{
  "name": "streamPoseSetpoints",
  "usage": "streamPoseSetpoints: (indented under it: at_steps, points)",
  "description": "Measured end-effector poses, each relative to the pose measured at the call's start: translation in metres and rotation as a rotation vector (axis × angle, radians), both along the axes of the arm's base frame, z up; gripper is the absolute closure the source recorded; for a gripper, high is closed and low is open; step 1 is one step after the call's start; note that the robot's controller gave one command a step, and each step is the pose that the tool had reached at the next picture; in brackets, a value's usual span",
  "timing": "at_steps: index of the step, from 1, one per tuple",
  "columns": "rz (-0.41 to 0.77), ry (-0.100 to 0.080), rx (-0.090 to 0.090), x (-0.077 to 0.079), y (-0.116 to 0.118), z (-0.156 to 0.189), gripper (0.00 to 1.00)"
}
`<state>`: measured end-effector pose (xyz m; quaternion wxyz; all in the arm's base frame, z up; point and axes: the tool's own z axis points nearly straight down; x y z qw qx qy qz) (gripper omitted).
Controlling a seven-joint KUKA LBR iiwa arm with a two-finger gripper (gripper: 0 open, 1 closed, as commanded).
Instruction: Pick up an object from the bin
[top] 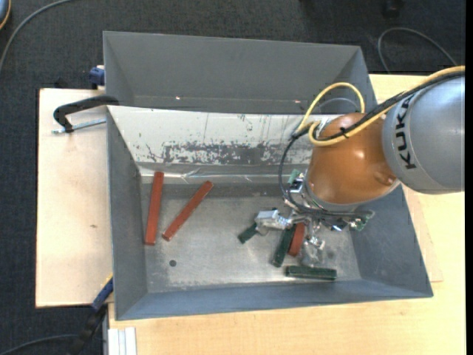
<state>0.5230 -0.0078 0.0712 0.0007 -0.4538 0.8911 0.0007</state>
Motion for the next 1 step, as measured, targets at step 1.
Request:
streamPoseSetpoints:
  at_steps: [1]
  points:
    - [0.001, -0.01, 0.001, 0.003, 0.0005, 0.0027, 1.0]
